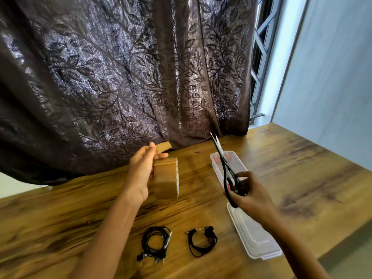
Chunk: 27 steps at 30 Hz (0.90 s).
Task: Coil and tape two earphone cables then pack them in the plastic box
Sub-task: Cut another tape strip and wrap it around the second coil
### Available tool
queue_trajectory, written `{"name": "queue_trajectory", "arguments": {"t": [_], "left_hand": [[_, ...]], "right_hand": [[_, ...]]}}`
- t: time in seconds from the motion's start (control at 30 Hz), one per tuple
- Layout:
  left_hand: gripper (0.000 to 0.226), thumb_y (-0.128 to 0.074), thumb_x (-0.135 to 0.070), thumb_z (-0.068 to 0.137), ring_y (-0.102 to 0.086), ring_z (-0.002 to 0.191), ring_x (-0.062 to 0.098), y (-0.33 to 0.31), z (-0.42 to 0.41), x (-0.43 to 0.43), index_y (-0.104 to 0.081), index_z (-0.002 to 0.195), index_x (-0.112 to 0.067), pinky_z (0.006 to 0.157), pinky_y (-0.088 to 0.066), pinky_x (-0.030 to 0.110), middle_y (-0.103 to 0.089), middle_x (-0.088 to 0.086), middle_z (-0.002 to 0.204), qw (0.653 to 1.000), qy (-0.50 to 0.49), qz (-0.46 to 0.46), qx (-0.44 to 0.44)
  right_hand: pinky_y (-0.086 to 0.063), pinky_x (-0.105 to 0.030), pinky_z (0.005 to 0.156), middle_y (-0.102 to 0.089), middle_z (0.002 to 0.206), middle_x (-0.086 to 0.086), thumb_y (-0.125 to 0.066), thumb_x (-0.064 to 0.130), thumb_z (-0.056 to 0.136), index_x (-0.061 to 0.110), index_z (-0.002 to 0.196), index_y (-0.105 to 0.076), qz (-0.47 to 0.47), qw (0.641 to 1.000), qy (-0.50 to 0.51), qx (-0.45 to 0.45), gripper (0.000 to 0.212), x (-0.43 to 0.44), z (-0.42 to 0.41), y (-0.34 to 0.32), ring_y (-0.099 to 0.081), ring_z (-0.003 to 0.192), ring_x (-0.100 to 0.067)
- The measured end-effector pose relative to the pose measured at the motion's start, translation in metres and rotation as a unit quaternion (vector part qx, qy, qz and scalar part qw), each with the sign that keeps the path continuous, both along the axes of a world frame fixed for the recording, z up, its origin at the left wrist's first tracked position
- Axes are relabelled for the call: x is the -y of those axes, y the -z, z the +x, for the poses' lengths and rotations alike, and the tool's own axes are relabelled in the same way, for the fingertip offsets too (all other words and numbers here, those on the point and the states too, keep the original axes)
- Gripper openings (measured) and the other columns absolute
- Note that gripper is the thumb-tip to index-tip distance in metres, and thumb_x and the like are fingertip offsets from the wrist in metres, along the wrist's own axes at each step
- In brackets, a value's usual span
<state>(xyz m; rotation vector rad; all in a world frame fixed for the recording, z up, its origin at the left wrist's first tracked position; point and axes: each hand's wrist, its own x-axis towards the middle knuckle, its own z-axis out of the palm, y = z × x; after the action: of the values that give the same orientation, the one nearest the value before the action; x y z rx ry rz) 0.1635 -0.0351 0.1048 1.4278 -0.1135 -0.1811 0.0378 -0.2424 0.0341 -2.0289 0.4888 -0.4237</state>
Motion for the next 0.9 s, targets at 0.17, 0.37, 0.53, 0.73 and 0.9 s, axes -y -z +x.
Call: {"name": "queue_trajectory", "arguments": {"t": [0.17,0.37,0.53,0.73,0.9], "left_hand": [[0.026,-0.043,-0.040,0.094,-0.058,0.065,0.010,0.004,-0.004,0.002,-0.059,0.094,-0.019,0.048,-0.041,0.019,-0.068,-0.002,0.082,1.000,0.006,0.006,-0.015],[0.025,-0.044,-0.037,0.094,-0.060,0.074,0.012,0.010,-0.009,0.002,-0.062,0.084,-0.022,0.053,-0.043,0.024,-0.069,-0.001,0.084,1.000,0.010,0.014,-0.026],[0.024,-0.047,-0.038,0.093,-0.061,0.076,0.013,0.016,-0.010,0.002,-0.063,0.087,-0.022,0.055,-0.043,0.025,-0.071,0.000,0.085,0.999,0.014,0.019,-0.033],[0.025,-0.047,-0.037,0.093,-0.063,0.079,0.015,0.020,-0.011,0.001,-0.065,0.089,-0.020,0.051,-0.045,0.024,-0.072,0.001,0.085,0.999,0.022,0.026,-0.035],[0.028,-0.048,-0.040,0.092,-0.062,0.082,0.016,0.023,-0.011,-0.001,-0.066,0.090,-0.019,0.052,-0.043,0.024,-0.073,0.001,0.088,0.999,0.020,0.037,-0.032]], "right_hand": [[-0.045,-0.020,0.051,-0.069,0.071,-0.003,-0.077,0.014,0.072,0.019,0.084,-0.060,0.063,0.997,0.021,-0.036,0.022,-0.008,0.019,0.053,-0.064,0.061,-0.017],[-0.049,-0.017,0.053,-0.064,0.071,0.005,-0.072,0.019,0.078,0.016,0.075,-0.063,-0.029,0.993,0.026,-0.107,0.009,-0.022,0.032,0.078,-0.061,0.064,-0.007],[-0.056,-0.036,0.069,-0.068,0.082,-0.003,-0.067,0.024,0.081,0.011,0.087,-0.067,-0.093,0.986,0.035,-0.136,0.015,-0.028,0.048,0.092,-0.063,0.074,-0.016],[-0.053,-0.030,0.062,-0.066,0.087,-0.007,-0.058,0.017,0.087,0.007,0.094,-0.065,-0.146,0.980,0.025,-0.130,0.013,-0.032,0.056,0.096,-0.061,0.071,-0.017],[-0.047,-0.022,0.065,-0.057,0.104,-0.003,-0.056,0.024,0.090,0.009,0.099,-0.063,-0.163,0.980,0.021,-0.111,0.019,-0.030,0.057,0.104,-0.056,0.078,-0.012]]}}
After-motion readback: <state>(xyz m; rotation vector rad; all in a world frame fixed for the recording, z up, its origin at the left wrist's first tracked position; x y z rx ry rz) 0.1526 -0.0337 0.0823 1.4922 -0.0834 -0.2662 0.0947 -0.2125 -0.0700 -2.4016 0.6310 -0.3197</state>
